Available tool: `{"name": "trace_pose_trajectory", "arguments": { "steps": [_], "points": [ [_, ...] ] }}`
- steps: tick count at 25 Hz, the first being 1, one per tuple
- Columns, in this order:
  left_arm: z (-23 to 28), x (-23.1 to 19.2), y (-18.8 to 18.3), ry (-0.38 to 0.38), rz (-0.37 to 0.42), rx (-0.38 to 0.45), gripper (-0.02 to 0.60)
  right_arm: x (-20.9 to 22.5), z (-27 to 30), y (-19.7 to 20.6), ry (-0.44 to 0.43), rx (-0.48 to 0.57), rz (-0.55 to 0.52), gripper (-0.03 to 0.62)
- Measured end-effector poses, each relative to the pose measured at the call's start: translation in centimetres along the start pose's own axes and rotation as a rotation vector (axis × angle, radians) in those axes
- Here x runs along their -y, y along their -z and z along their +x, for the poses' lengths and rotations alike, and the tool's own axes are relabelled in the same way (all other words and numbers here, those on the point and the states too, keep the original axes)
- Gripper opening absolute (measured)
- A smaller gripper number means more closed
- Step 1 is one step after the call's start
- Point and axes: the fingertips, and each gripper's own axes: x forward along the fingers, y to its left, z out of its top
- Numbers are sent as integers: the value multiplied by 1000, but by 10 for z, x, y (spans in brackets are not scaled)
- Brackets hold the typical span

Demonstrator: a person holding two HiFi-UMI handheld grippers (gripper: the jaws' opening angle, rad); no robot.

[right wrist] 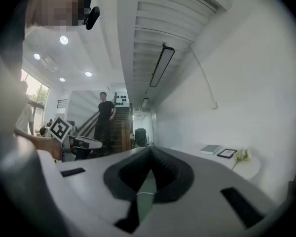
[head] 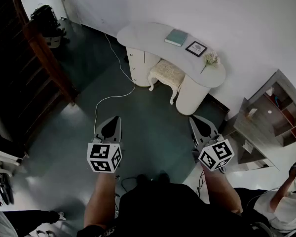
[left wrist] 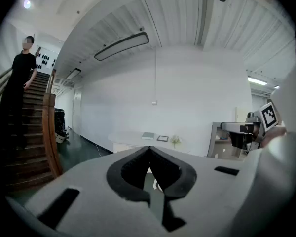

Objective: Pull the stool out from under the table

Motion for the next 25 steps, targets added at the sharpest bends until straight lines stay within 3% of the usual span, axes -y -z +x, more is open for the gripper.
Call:
{"name": "trace_pose_trajectory", "arguments": {
  "steps": [14, 25],
  "points": [
    [5, 30, 28, -51, -44, -73, 9, 25, -16, 22, -37, -19, 60, 2],
    [-2, 67, 62, -72, -66, -121, 9, 28, -33, 54, -136, -88, 92, 5]
  ]
}}
